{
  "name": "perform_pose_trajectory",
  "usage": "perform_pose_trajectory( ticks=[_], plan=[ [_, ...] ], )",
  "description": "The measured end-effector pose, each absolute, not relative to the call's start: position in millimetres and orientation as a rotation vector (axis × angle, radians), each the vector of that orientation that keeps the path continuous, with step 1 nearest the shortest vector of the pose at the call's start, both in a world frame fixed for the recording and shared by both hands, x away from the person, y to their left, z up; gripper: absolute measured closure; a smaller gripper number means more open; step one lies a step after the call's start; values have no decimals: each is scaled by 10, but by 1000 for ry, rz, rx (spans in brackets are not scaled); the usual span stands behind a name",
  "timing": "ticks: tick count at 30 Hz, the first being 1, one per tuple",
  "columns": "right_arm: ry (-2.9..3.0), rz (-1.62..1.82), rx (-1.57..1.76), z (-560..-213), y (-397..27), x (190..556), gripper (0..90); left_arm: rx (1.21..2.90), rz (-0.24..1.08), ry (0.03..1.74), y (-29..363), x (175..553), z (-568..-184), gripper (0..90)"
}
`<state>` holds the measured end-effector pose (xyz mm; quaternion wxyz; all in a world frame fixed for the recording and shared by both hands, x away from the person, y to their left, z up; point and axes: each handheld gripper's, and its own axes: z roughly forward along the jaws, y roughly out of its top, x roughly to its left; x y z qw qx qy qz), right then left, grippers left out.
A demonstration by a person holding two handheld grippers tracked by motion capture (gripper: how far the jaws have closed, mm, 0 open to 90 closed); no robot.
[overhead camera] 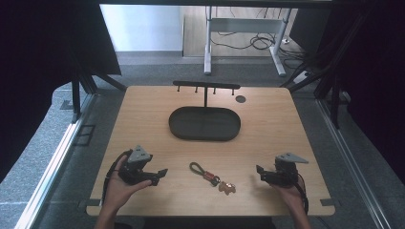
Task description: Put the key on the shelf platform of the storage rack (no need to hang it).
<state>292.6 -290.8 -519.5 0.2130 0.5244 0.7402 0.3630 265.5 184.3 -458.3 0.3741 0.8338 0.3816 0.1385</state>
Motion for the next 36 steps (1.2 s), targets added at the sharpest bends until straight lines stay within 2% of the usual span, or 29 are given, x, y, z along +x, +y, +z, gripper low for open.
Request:
perform_pose_trajectory(
  ticks=[14, 36],
  plan=[
    [2110, 979, 1401, -5050, -2978, 2847, 213, 2140, 351, 960, 1804, 2632, -4576, 227],
    [2242, 1059, 1213, -4669, -2745, 2914, 294, 2141, 356, 977, 1828, 2635, -4583, 227]
  ],
)
